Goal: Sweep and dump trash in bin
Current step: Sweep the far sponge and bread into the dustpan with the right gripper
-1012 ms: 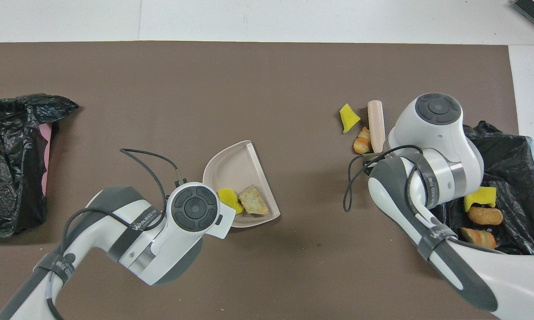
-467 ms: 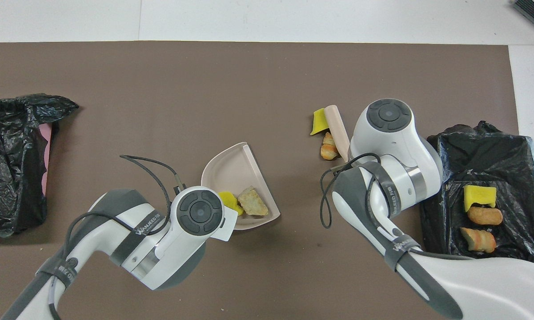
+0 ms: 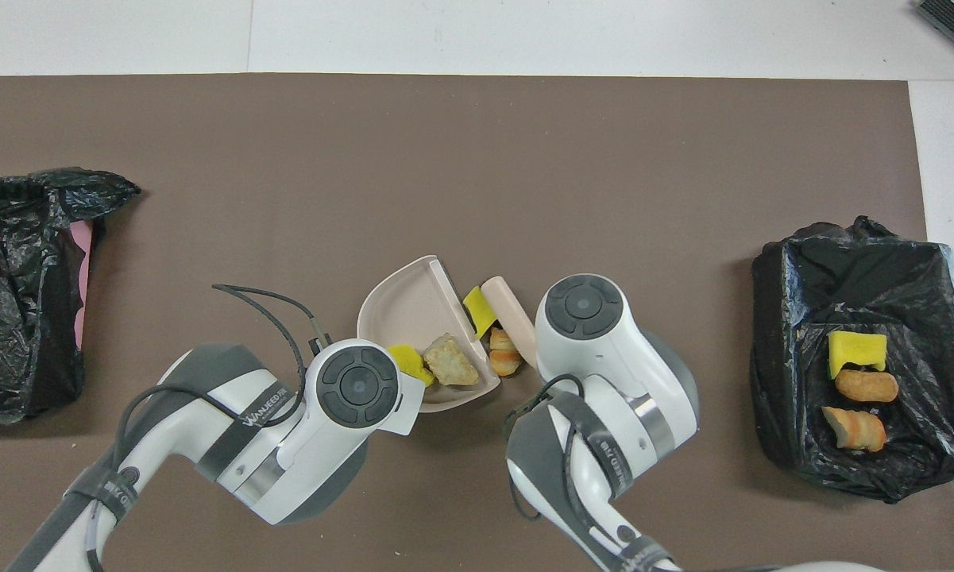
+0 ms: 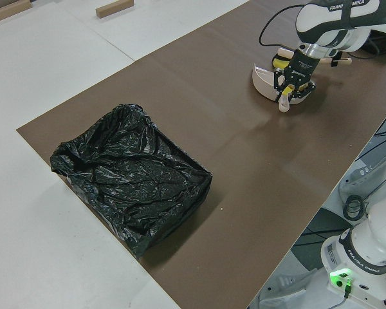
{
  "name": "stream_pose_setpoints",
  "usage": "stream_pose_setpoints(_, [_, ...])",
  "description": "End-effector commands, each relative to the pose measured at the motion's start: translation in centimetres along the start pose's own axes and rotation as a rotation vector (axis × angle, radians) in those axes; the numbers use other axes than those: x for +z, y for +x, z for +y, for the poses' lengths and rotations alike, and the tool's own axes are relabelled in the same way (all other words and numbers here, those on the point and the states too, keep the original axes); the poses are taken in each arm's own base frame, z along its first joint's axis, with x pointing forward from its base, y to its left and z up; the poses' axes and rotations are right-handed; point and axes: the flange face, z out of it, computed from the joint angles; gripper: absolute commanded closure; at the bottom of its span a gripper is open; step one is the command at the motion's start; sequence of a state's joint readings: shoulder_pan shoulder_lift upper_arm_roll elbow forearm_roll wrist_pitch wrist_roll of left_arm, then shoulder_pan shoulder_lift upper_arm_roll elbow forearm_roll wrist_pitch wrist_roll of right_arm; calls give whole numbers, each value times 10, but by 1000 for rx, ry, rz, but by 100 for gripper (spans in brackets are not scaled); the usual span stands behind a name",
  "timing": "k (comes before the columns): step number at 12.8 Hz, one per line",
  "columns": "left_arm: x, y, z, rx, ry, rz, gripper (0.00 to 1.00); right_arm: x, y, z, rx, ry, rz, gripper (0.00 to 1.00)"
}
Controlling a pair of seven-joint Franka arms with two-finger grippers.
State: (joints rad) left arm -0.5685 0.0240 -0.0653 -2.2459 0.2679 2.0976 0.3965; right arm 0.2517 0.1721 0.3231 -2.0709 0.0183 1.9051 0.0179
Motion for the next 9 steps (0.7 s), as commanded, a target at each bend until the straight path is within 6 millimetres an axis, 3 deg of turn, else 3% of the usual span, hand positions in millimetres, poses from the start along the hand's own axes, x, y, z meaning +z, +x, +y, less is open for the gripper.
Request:
stream_pose_setpoints(1, [2, -10, 10, -2, -3, -13, 100, -3, -10, -41, -41, 60, 15, 100])
stream_pose_setpoints(3, [13, 5, 24, 36, -4, -10, 100, -12, -6, -53, 19, 125, 45, 100])
stream_pose_setpoints(4, [17, 8, 21, 41, -1, 6, 100, -26, 0, -66, 35, 141, 72, 100])
stream_pose_setpoints(6, [16, 9, 15, 67, 2, 15, 100, -68, -8, -54, 73, 145, 109, 100])
stream_pose_setpoints(9, [11, 11, 2, 77, 6, 27, 100, -96, -28, -46, 89, 133, 146, 100])
